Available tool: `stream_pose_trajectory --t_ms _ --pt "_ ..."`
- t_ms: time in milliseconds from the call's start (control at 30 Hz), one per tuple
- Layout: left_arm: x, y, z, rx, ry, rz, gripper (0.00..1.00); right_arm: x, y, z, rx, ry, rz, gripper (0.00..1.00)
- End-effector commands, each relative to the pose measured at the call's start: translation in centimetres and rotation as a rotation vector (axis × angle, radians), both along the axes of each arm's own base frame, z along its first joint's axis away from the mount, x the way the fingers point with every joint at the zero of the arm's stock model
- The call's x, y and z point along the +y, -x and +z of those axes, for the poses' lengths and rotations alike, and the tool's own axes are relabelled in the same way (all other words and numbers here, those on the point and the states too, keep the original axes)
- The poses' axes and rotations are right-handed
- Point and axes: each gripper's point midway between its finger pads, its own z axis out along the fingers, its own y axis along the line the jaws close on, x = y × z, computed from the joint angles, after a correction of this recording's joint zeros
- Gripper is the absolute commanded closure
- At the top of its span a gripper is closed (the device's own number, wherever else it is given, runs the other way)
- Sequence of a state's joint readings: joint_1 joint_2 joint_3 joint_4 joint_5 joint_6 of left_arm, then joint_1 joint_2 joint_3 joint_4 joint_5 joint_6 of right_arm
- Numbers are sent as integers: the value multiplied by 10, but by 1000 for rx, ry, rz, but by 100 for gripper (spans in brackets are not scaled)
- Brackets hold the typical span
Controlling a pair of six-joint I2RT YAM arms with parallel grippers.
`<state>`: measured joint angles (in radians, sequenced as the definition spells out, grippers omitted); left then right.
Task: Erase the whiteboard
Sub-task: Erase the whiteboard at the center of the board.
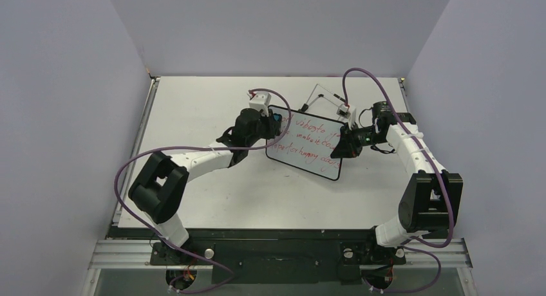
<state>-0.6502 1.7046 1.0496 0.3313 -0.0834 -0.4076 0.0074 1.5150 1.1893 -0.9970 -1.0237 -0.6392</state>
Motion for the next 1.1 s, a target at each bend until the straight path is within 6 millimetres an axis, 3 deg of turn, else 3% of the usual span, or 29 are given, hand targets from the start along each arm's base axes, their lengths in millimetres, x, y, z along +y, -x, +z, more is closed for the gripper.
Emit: stream_pose_trajectory --t_ms 0,200,333,500,667,833,933,1067 --pt "-19 22 -16 19 -17 -38 100 8 17 -1 0 13 98 100" --pt "-27 12 12 -21 7 -27 100 8 18 -1 -1 12 98 100" --pt "-13 -9 29 -30 49 20 100 8 18 0 -2 12 99 100" --pt "10 -29 26 -15 57 71 100 8 18 1 -5 10 101 100" --pt "11 -20 -2 24 32 55 100 8 18 -1 0 13 101 100" --pt "-3 7 -30 49 4 9 100 8 18 -1 2 13 100 100" --pt "-15 22 -31 43 2 -19 100 8 18 -1 3 13 100 100" --pt "-21 24 -14 14 14 -28 100 8 18 -1 1 12 103 100"
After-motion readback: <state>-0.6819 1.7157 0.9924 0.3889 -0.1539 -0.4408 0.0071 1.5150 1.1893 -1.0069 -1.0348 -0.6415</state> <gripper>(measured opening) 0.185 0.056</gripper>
